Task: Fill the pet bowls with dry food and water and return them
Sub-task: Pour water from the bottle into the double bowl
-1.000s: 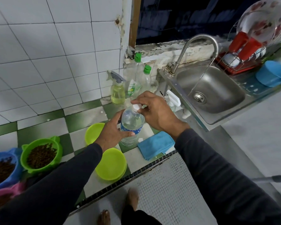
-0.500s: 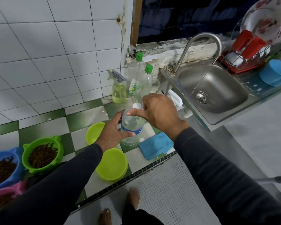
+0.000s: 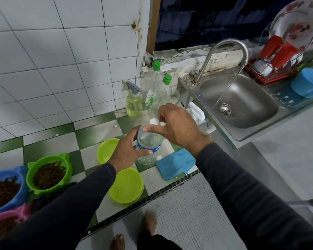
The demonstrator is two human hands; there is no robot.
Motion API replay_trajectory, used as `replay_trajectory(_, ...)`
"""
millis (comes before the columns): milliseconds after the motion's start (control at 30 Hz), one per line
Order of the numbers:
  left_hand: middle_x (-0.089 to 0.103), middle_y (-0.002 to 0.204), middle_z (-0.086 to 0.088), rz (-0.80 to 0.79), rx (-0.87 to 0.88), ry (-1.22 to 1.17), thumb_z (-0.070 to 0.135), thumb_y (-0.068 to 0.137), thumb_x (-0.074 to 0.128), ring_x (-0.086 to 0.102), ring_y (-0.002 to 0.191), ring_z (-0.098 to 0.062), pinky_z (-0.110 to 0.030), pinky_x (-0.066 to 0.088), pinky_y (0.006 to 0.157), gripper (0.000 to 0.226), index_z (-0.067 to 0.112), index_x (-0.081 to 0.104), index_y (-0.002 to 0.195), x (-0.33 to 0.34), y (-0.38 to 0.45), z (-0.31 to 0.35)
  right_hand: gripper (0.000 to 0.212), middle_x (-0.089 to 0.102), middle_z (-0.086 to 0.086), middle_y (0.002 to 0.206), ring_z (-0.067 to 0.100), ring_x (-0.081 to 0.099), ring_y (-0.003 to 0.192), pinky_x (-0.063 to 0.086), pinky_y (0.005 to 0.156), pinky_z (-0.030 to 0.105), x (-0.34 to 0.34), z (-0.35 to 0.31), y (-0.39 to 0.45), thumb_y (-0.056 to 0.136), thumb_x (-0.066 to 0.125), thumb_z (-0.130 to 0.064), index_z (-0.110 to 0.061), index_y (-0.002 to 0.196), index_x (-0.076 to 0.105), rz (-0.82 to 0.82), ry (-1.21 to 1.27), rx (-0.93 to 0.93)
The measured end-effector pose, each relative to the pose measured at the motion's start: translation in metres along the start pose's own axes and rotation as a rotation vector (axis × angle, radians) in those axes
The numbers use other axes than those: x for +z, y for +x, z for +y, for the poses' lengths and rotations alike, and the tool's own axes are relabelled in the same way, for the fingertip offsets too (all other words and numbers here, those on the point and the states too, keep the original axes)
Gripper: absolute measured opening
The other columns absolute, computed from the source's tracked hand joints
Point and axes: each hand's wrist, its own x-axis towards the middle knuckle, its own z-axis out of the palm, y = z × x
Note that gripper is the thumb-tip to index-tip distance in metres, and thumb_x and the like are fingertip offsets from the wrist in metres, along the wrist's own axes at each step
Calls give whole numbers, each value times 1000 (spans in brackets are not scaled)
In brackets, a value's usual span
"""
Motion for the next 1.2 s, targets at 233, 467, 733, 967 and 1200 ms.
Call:
replay_trajectory(233, 66, 130, 16, 10, 0, -19, 18, 67, 97, 58, 127, -9, -30, 59, 94, 89, 43, 52, 141, 0, 2, -5, 36, 55, 2, 105, 21, 58, 94, 46, 82, 29, 2, 3, 1, 88, 73, -7, -13, 123, 72, -89, 162, -142)
replay_trajectory(467, 66, 130, 17, -8, 2, -3, 33, 62, 97, 59, 125, -5, -33, 58, 95, 87, 49, 53, 136, -2, 0, -3, 51, 44, -8, 94, 19, 52, 83, 40, 69, 33, -2, -3, 3, 85, 65, -67, -19, 103, 60, -77, -23, -68)
replay_trajectory(733, 66, 131, 17, 9, 2, -11, 39, 59, 96, 58, 127, -7, -30, 57, 94, 89, 47, 54, 137, 1, -2, 1, 33, 47, -4, 97, 24, 57, 92, 49, 78, 39, -5, -1, 2, 94, 68, -41, -12, 111, 67, -144, 18, -144)
replay_trajectory(967, 67, 128, 16, 11, -4, 2, 15, 68, 97, 58, 127, -10, -38, 58, 98, 85, 49, 55, 134, -1, 0, -2, 58, 45, -8, 95, 14, 48, 86, 46, 75, 33, -1, 0, 0, 86, 65, -65, -17, 118, 61, -110, 71, -110)
replay_trajectory(1200, 66, 131, 18, 12, -8, -10, 16, 69, 96, 58, 128, -5, -31, 57, 97, 89, 48, 52, 139, 1, -1, -3, 22, 55, 1, 95, 24, 56, 89, 54, 75, 46, 5, 0, 0, 91, 66, -20, -16, 112, 64, -101, 25, -166)
